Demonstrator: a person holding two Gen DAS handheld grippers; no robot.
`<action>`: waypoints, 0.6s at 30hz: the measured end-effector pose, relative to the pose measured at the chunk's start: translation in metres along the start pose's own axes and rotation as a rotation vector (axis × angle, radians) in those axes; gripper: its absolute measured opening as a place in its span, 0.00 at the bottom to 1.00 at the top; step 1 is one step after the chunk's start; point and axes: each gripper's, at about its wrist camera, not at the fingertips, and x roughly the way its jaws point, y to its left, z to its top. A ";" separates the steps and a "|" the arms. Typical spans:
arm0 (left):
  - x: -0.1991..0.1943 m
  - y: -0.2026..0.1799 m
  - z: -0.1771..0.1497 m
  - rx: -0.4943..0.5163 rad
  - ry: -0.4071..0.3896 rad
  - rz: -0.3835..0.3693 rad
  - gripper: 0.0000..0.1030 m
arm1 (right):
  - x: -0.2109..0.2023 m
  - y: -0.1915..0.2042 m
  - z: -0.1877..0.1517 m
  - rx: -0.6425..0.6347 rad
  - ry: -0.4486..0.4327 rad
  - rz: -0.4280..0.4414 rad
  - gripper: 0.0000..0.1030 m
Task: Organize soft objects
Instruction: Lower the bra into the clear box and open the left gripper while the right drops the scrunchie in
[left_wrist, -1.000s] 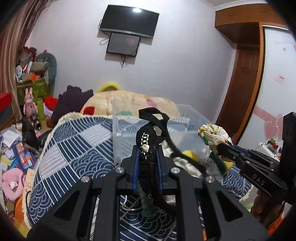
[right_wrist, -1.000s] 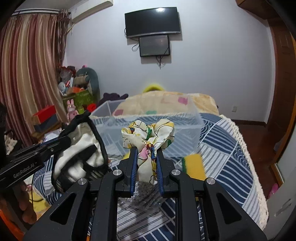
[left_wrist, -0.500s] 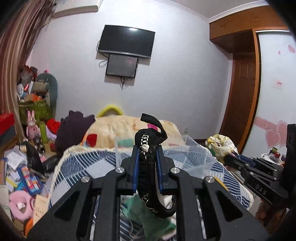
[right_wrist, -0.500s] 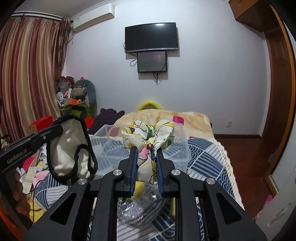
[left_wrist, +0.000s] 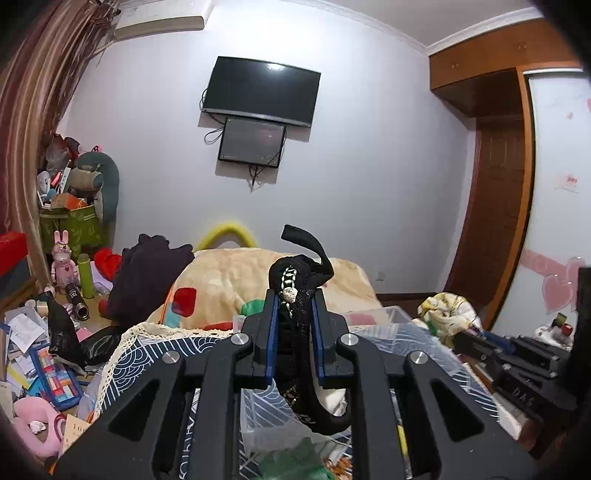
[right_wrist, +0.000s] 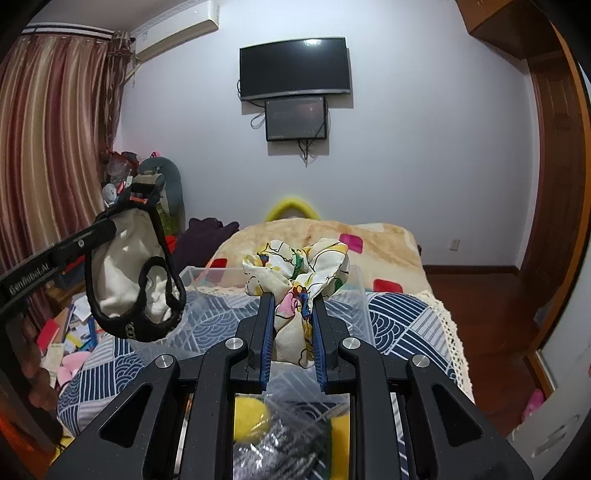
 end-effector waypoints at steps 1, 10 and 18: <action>0.008 0.000 -0.004 0.001 0.015 0.009 0.15 | 0.005 -0.001 0.001 0.005 0.013 0.000 0.16; 0.052 0.012 -0.032 -0.007 0.182 0.018 0.15 | 0.034 0.001 -0.007 -0.020 0.127 -0.003 0.16; 0.072 0.012 -0.046 0.019 0.309 0.013 0.15 | 0.063 0.007 -0.009 -0.055 0.229 0.004 0.17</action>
